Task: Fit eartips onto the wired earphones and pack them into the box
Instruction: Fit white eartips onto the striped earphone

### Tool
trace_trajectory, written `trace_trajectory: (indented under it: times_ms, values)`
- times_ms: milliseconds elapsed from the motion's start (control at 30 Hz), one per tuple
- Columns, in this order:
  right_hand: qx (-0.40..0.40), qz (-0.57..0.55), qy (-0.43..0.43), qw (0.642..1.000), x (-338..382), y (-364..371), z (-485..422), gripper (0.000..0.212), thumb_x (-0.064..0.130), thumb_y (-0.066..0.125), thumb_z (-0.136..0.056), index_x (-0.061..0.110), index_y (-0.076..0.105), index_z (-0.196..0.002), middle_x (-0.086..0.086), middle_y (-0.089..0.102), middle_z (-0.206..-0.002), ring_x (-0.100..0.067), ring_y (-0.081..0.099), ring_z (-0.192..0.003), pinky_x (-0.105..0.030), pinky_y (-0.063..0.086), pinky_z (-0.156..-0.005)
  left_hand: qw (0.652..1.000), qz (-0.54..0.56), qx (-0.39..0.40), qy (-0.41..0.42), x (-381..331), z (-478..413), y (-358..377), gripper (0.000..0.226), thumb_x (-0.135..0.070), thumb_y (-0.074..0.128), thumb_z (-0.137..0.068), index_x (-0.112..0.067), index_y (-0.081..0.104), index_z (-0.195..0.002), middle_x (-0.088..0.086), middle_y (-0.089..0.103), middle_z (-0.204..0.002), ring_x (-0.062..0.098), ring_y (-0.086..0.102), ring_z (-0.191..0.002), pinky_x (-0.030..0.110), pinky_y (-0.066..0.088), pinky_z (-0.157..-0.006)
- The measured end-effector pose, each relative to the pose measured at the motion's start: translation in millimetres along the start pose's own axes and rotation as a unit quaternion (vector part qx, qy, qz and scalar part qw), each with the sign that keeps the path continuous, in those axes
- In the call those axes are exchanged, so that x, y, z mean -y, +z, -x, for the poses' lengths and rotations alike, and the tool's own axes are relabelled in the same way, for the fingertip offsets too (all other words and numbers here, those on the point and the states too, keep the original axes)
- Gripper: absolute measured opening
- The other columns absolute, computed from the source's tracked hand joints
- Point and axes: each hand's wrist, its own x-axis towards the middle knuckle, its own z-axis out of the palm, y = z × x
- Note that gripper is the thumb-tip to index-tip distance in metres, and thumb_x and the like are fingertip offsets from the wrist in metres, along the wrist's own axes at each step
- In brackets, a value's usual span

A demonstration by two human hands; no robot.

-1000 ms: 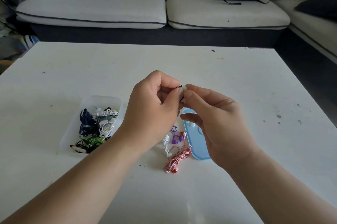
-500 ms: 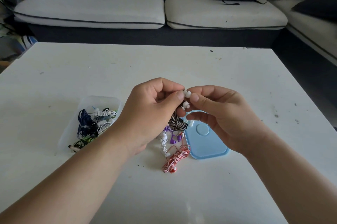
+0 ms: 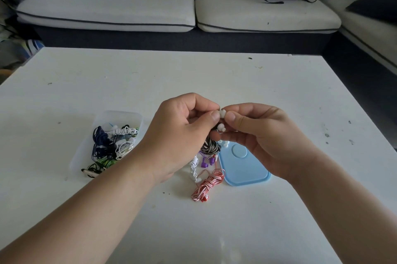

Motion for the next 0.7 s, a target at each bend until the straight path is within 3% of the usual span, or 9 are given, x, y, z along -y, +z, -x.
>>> trace_trajectory:
  times_ms: [167, 367, 500, 600, 700]
  values:
    - [0.021, -0.035, 0.016, 0.999, 2, 0, 0, 0.022, 0.006, 0.068, -0.083, -0.008, 0.073, -0.099, -0.024, 0.071, -0.088, -0.04, 0.072, -0.084, -0.042, 0.061, -0.088, 1.0, -0.02, 0.002, 0.01, 4, 0, 2, 0.012, -0.005, 0.068, -0.097, -0.015, 0.076, -0.098, 0.004, 0.079, -0.084, 0.021, 0.076, -0.079, 0.047, 0.063, -0.087]
    - [-0.001, -0.105, 0.009, 0.994, -5, 10, 2, 0.024, 0.007, 0.067, -0.082, -0.01, 0.071, -0.099, -0.026, 0.068, -0.099, -0.03, 0.07, -0.088, -0.033, 0.061, -0.083, 0.998, -0.024, -0.023, 0.046, 6, 2, 5, 0.014, -0.001, 0.067, -0.096, -0.013, 0.073, -0.099, 0.001, 0.08, -0.09, 0.015, 0.077, -0.086, 0.028, 0.061, -0.081]
    - [0.048, -0.154, 0.039, 0.986, -11, 14, 1, 0.018, 0.009, 0.059, -0.096, -0.007, 0.065, -0.103, -0.015, 0.059, -0.094, -0.023, 0.058, -0.082, -0.042, 0.05, -0.1, 0.998, -0.014, -0.028, 0.056, 3, 4, 5, 0.013, 0.001, 0.067, -0.096, -0.012, 0.071, -0.098, 0.005, 0.079, -0.088, 0.021, 0.077, -0.077, 0.037, 0.063, -0.076]
    - [0.046, -0.142, 0.052, 0.987, -5, 8, 1, 0.016, 0.007, 0.062, -0.092, -0.004, 0.068, -0.102, -0.015, 0.063, -0.09, -0.023, 0.066, -0.082, -0.035, 0.056, -0.092, 0.998, -0.025, -0.014, 0.048, 2, 3, 2, 0.014, -0.001, 0.067, -0.096, -0.014, 0.073, -0.098, 0.003, 0.079, -0.086, 0.021, 0.077, -0.077, 0.035, 0.063, -0.076]
    - [0.001, -0.079, 0.01, 0.997, 1, 5, 3, 0.022, 0.008, 0.071, -0.081, -0.007, 0.072, -0.096, -0.022, 0.07, -0.088, -0.034, 0.074, -0.085, -0.039, 0.061, -0.085, 0.999, -0.025, -0.024, 0.02, 1, 0, 2, 0.015, -0.004, 0.069, -0.096, -0.018, 0.075, -0.097, 0.0, 0.079, -0.085, 0.015, 0.076, -0.082, 0.032, 0.06, -0.083]
